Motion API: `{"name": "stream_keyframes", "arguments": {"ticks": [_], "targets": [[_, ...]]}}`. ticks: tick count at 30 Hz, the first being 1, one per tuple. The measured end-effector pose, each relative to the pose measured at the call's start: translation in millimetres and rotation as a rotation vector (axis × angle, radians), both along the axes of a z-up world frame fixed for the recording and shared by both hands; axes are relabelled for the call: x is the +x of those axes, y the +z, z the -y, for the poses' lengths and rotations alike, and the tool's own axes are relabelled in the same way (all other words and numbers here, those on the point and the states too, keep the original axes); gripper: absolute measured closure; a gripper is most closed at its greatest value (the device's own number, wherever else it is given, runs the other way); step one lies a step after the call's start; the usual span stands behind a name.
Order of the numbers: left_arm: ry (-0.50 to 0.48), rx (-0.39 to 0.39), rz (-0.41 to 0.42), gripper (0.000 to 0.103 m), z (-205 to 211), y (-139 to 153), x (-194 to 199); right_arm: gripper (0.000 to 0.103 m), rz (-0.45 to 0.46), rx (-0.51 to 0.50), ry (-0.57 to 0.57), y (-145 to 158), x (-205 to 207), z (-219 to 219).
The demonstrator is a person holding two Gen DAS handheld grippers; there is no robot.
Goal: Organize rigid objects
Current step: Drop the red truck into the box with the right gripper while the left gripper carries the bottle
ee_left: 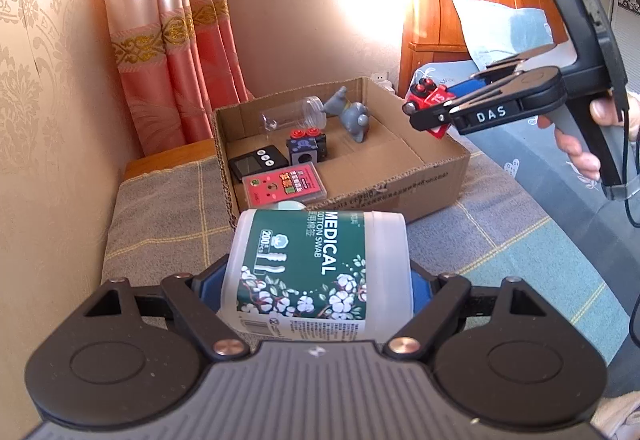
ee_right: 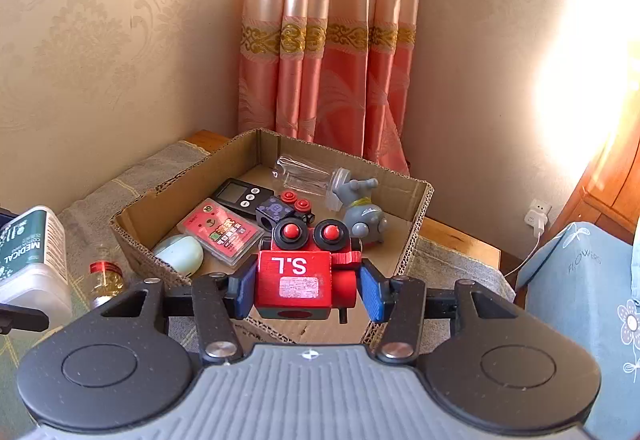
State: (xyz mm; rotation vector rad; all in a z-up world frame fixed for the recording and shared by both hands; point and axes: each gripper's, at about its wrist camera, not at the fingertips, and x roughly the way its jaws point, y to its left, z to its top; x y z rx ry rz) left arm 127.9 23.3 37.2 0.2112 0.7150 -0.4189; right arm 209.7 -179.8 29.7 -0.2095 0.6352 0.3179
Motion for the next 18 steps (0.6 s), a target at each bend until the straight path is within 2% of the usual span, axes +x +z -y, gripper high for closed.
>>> {"name": "stream_keyframes", "arguments": {"ticks": [3, 4, 7, 8, 14, 18], "targets": [[0.012, 0.005, 0.013, 0.020, -1.6, 5.1, 10.4, 0.046, -0.021, 0.013, -0.014, -6.8, 9.2, -3.3], [0.015, 0.003, 0.015, 0.020, -2.3, 6.7, 13.9, 0.039, -0.027, 0.021, -0.016, -7.7, 9.1, -3.1], [0.022, -0.001, 0.014, 0.020, -3.8, 10.8, 24.5, 0.003, -0.010, 0.052, -0.025, -6.9, 0.4, 0.4], [0.023, -0.002, 0.013, 0.020, -3.9, 11.9, 27.5, 0.000, -0.003, 0.068, -0.028, -5.0, -5.2, 3.3], [0.021, 0.008, 0.018, 0.020, 2.9, 19.1, 46.3, 0.000, -0.042, 0.086, -0.128, 1.8, -31.8, 15.9], [0.009, 0.007, 0.009, 0.020, 13.2, 24.0, 62.4, 0.000, -0.037, 0.070, -0.175, 1.6, -56.4, 17.0]]}}
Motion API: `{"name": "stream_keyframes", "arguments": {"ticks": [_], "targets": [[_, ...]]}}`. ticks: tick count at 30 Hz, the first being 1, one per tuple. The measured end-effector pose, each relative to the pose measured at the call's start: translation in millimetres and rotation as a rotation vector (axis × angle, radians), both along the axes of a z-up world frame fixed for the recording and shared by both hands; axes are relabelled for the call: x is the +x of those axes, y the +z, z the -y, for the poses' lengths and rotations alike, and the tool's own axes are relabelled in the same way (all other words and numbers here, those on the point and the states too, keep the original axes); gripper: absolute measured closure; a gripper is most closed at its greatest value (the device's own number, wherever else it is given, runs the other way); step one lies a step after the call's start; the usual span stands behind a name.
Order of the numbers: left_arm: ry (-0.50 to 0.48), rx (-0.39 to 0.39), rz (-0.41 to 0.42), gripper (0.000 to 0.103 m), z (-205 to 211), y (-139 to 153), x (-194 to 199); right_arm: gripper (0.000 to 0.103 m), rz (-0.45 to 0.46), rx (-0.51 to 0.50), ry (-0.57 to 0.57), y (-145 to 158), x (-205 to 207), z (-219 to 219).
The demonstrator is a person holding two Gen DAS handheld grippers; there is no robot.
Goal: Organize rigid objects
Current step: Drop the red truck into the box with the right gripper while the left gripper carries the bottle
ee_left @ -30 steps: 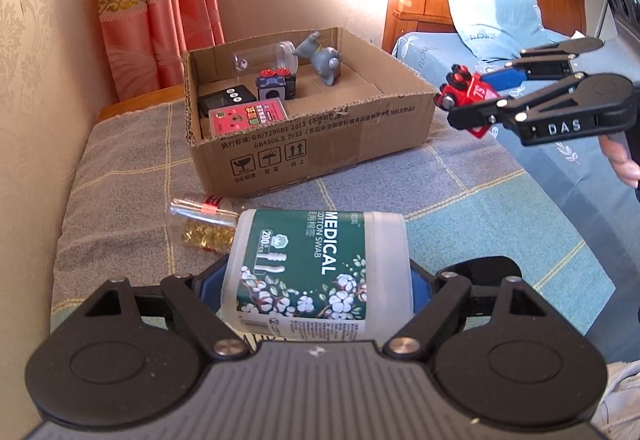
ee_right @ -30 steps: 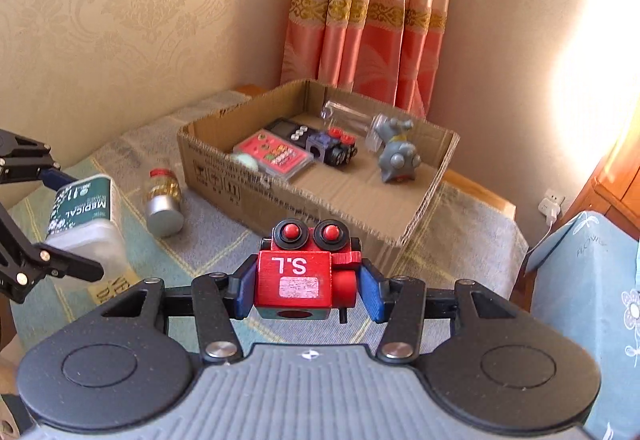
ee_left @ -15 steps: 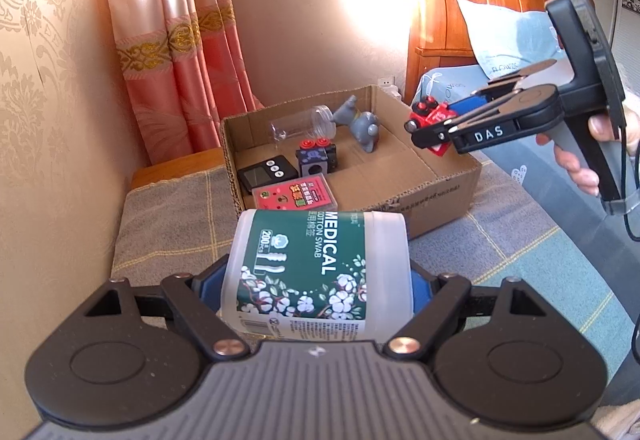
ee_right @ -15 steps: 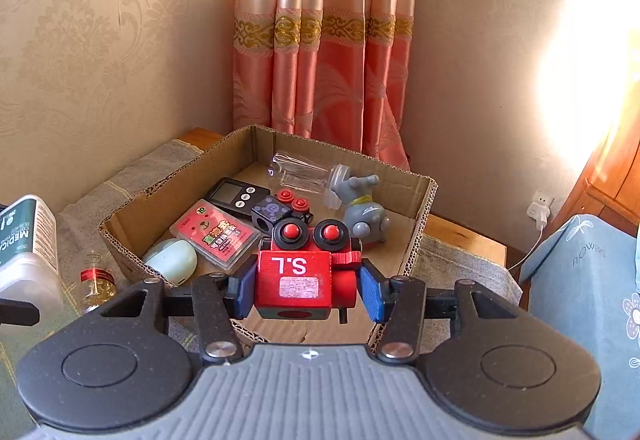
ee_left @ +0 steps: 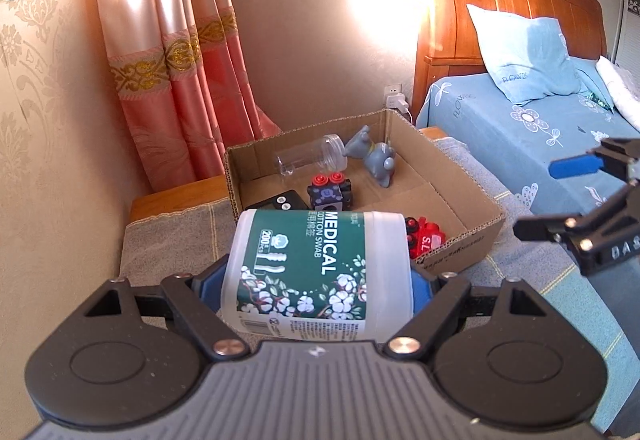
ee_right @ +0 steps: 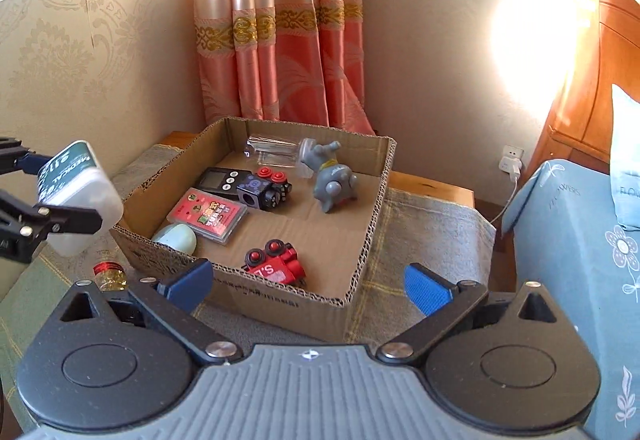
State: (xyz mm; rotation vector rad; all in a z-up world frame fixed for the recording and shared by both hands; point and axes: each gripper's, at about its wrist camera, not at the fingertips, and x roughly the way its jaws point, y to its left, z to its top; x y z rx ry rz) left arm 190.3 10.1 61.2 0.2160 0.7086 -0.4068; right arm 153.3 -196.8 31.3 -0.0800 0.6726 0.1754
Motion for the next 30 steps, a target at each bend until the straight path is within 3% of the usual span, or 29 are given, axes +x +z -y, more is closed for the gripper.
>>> {"name": "stream_keyframes", "arguments": {"ticks": [7, 18, 22, 26, 30], "targets": [[-0.053, 0.002, -0.025, 0.019, 42.1, 4.7, 36.7, 0.000, 0.024, -0.005, -0.051, -5.0, -36.5, 0.9], [-0.092, 0.026, -0.107, 0.019, 113.8, -23.9, 82.6, 0.000, 0.009, 0.018, -0.104, -10.5, -59.9, 14.1], [-0.078, 0.029, -0.107, 0.019, 126.7, -28.8, 93.1, 0.000, 0.009, 0.040, -0.124, -10.3, -64.0, 22.0], [-0.058, 0.040, -0.073, 0.009, 131.0, -27.5, 92.7, 0.000, 0.003, 0.038, -0.129, -12.2, -66.5, 22.9], [-0.072, 0.033, -0.054, 0.007, 124.8, -20.6, 79.8, 0.000, 0.004, 0.039, -0.123, -12.0, -67.9, 23.0]]}}
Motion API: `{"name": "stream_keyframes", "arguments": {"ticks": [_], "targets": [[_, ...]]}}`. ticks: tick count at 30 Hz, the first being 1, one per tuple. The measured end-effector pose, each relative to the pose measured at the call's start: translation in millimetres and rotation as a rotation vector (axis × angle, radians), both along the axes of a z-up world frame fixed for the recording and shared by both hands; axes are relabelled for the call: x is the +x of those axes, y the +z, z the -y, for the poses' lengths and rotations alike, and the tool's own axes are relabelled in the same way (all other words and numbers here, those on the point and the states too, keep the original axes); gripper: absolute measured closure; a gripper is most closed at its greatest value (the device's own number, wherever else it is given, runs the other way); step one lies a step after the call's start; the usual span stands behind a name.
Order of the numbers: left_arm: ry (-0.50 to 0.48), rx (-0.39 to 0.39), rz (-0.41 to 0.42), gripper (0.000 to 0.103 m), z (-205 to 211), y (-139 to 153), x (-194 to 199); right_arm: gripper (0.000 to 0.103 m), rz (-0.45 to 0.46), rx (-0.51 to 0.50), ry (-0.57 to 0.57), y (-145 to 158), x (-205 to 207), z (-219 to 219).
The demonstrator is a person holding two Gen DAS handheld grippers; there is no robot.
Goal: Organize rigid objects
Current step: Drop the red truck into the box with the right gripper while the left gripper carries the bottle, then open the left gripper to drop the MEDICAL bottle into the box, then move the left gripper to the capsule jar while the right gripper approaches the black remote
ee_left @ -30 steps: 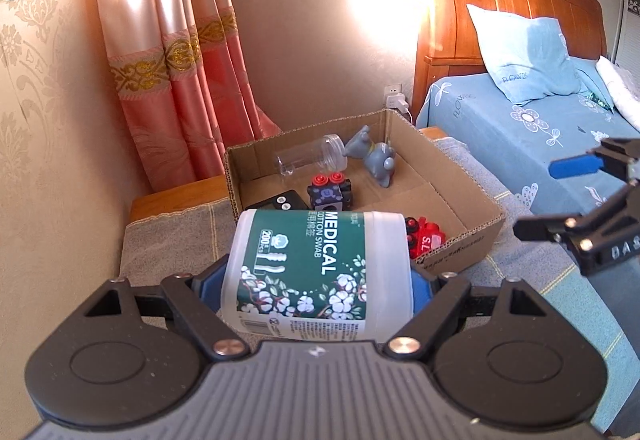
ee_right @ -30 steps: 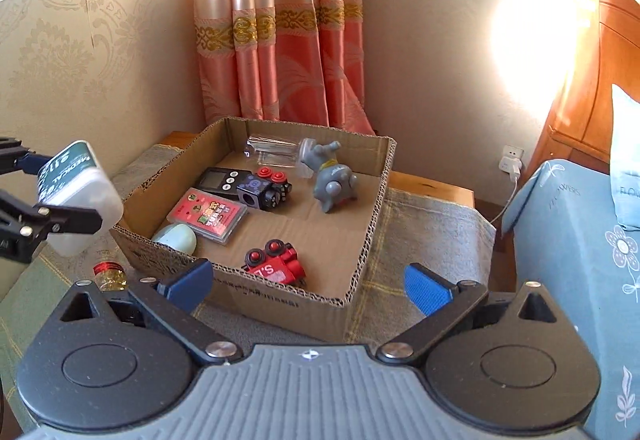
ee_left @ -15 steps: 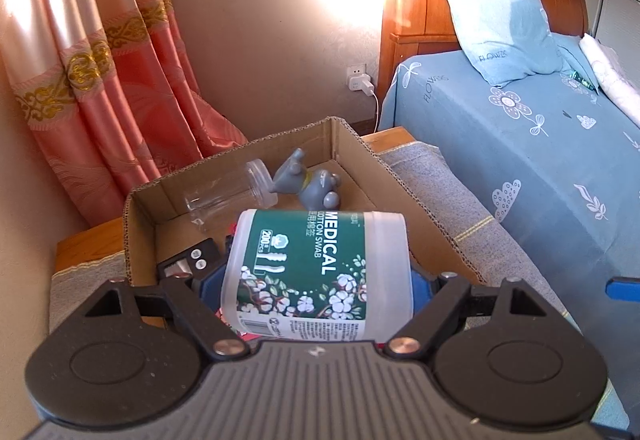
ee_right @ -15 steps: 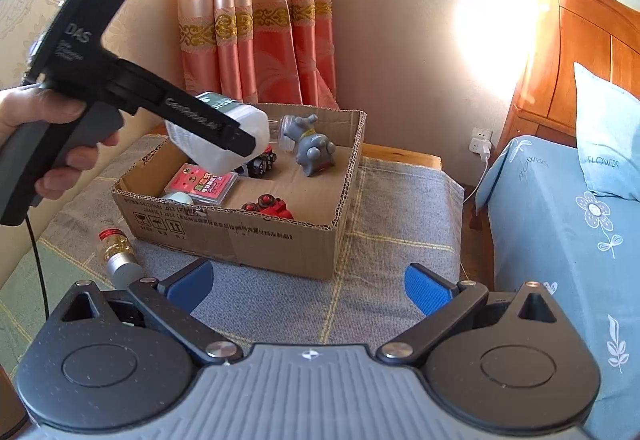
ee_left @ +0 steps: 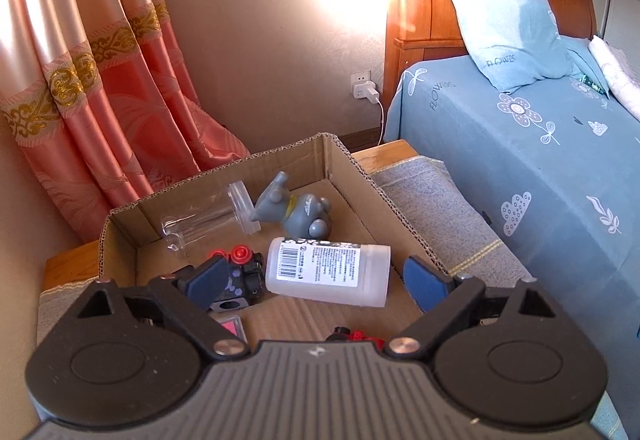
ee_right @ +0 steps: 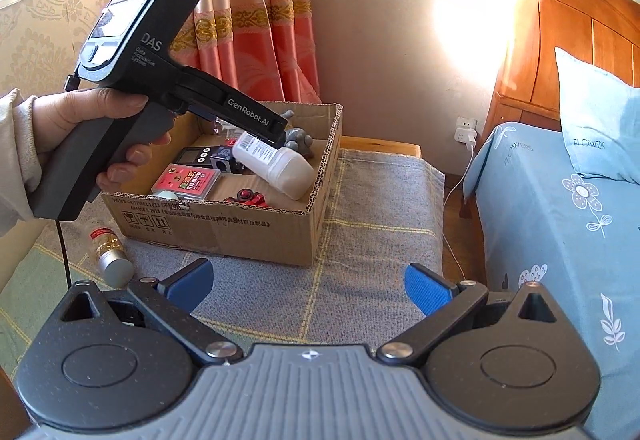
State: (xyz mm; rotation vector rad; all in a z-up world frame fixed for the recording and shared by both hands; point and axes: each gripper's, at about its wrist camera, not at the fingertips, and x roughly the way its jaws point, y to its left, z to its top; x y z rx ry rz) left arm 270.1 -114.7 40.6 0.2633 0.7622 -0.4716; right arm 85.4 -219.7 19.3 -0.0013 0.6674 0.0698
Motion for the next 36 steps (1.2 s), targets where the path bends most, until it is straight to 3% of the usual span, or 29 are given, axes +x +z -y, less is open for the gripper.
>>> {"name": "stream_keyframes", "arguments": {"ticks": [11, 18, 21, 25, 36], "targets": [[0.008, -0.007, 0.048, 0.001, -43.2, 11.3, -70.6, 0.000, -0.033, -0.051, 0.053, -13.4, -0.4, -10.1], [0.102, 0.042, 0.073, 0.001, -71.5, -15.8, -125.8, 0.000, -0.128, -0.057, 0.121, -56.1, -9.9, -13.5], [0.129, 0.041, 0.063, 0.000, -80.7, -29.6, -148.6, 0.000, -0.167, -0.044, 0.127, -71.4, -17.7, -12.6], [0.181, -0.021, 0.021, 0.001, -94.3, -42.8, -169.7, 0.000, -0.196, 0.002, 0.166, -84.4, -30.7, -16.2], [0.267, -0.031, -0.060, 0.001, -119.8, -74.3, -178.1, 0.000, -0.229, -0.088, 0.162, -105.1, -46.4, -27.5]]}}
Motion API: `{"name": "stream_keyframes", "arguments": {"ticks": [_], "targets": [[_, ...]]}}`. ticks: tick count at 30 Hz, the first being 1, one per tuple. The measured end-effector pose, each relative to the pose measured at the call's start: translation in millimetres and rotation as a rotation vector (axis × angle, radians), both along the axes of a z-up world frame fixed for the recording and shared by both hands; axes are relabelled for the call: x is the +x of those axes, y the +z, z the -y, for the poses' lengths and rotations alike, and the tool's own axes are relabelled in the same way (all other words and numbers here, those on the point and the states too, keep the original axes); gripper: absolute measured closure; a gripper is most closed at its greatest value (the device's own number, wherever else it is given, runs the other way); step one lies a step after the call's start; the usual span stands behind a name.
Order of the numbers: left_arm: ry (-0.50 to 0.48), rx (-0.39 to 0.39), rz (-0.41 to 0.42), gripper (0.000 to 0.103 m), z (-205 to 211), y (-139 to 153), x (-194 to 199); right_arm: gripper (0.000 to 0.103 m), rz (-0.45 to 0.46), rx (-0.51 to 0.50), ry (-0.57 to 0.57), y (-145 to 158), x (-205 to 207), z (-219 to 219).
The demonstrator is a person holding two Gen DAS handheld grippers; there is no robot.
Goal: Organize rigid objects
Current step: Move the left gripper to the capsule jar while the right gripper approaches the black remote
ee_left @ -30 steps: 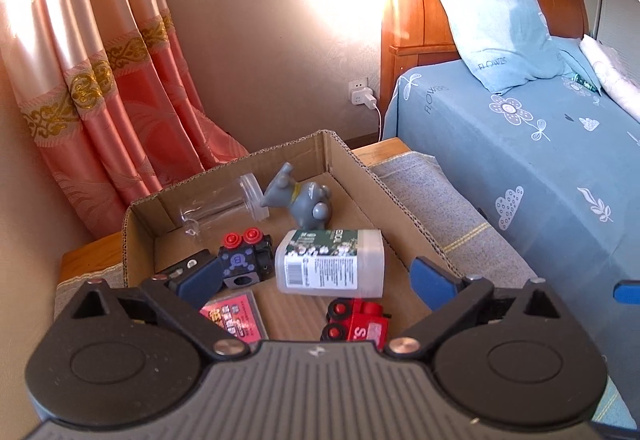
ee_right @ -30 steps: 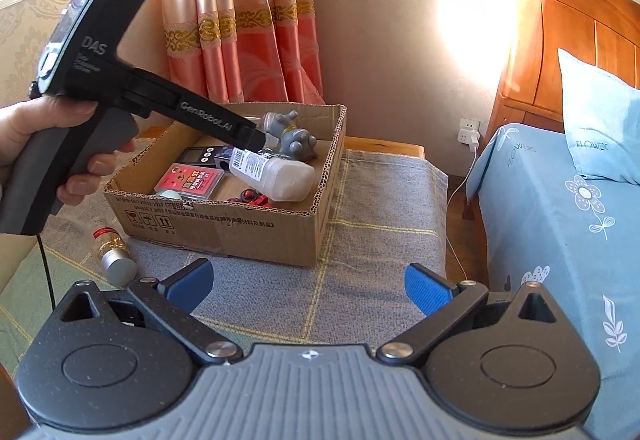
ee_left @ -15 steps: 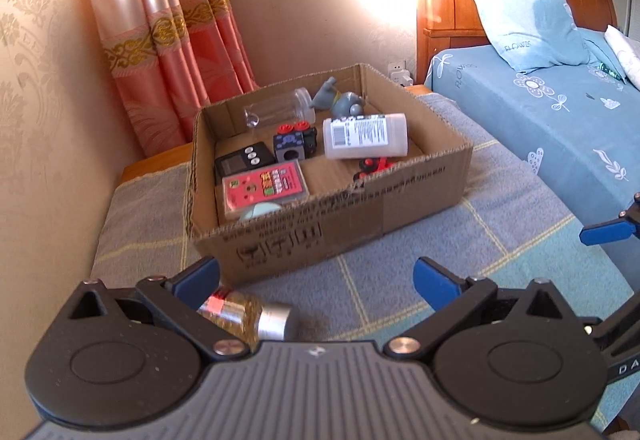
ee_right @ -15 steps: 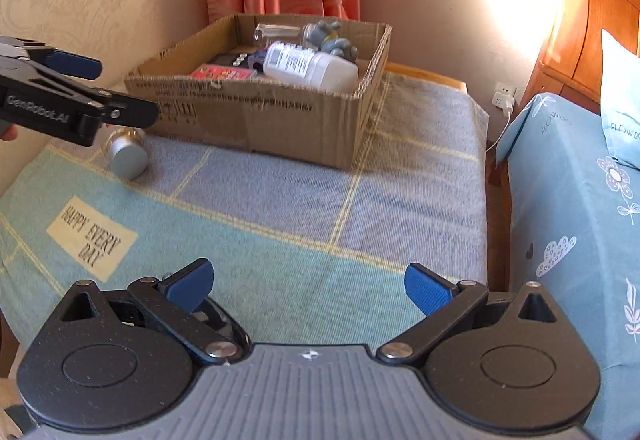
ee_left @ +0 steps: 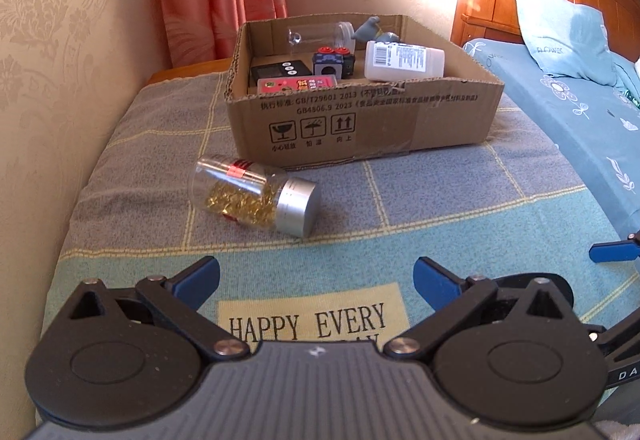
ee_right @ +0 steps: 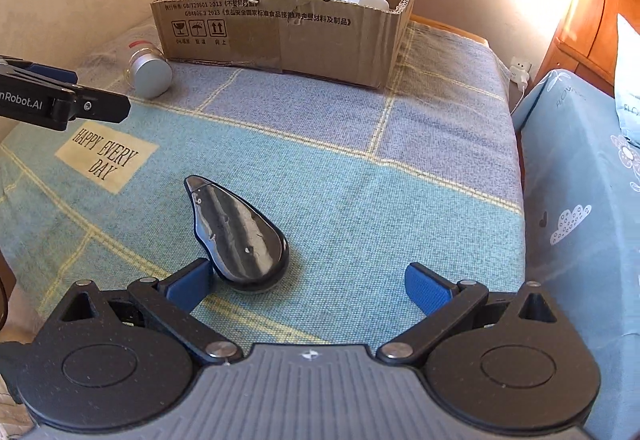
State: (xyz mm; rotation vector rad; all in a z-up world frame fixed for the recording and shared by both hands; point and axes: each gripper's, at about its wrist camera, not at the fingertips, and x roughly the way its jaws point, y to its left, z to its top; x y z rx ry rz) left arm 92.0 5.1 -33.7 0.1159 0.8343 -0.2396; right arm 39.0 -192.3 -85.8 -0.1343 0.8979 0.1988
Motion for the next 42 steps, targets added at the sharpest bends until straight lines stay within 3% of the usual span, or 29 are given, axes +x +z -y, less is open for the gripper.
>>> {"name": "stream_keyframes", "arguments": {"ticks": [9, 19, 23, 26, 42], "targets": [[0.036, 0.004, -0.031, 0.001, -11.9, -12.8, 0.9, 0.000, -0.002, -0.001, -0.147, 0.2, 21.0, 29.7], [0.008, 0.031, -0.058, 0.001, -16.2, -26.8, 8.0, 0.000, -0.003, -0.005, 0.110, -2.6, 6.9, -17.0], [-0.003, 0.048, -0.066, 0.000, -20.5, -32.6, 12.3, 0.000, -0.007, -0.004, 0.122, -2.3, 16.0, -22.7], [-0.015, -0.004, -0.087, 0.000, -29.6, -35.2, 17.6, 0.000, -0.010, -0.007, 0.126, -2.7, 20.2, -25.4], [-0.124, -0.009, -0.038, 0.000, -35.0, -39.1, 53.4, 0.000, 0.010, -0.006, 0.127, -5.3, 33.0, -30.6]]}}
